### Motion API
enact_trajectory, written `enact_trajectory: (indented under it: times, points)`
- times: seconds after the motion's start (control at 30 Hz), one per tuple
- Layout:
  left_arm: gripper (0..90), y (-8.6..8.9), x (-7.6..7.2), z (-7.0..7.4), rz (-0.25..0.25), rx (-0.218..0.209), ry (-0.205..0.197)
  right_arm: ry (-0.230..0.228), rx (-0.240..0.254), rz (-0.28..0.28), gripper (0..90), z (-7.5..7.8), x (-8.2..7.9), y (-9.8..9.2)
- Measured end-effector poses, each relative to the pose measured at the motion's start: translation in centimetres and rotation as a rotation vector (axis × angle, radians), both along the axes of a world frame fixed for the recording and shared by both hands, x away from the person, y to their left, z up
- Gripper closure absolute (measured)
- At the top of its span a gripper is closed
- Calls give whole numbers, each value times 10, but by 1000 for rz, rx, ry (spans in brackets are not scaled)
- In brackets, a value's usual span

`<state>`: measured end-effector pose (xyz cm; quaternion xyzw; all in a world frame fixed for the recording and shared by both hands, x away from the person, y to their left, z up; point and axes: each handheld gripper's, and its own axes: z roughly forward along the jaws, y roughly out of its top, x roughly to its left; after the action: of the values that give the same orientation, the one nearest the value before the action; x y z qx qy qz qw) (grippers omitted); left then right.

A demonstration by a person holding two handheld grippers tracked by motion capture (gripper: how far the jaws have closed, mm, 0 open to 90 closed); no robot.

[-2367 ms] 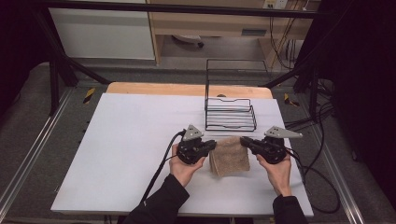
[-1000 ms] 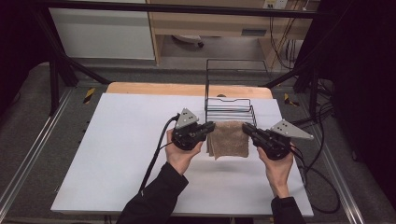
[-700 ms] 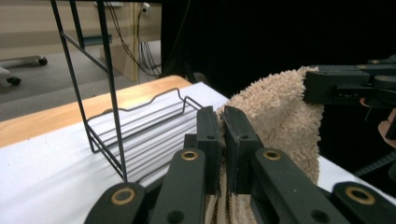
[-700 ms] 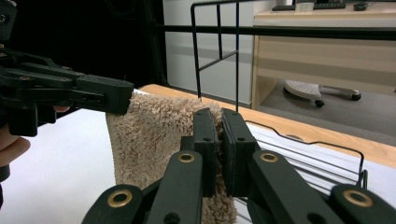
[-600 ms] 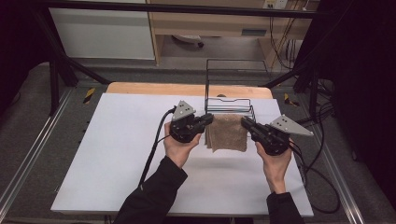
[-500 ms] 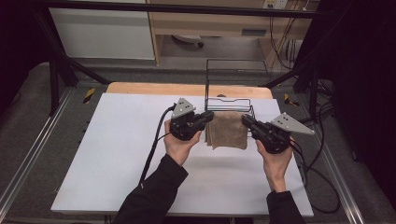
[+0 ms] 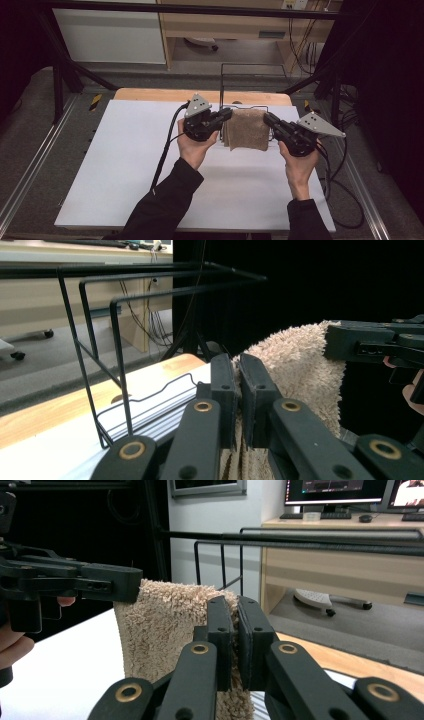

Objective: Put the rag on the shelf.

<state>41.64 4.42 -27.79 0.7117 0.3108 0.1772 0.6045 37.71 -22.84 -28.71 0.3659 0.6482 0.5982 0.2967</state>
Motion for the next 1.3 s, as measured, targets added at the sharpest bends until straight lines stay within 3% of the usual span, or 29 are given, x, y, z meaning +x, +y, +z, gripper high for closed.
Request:
enact_trajectory:
  times: [1.3]
  points:
    - [854, -7, 30, 69, 12, -79, -104, -117, 1, -52, 860, 73, 23, -1]
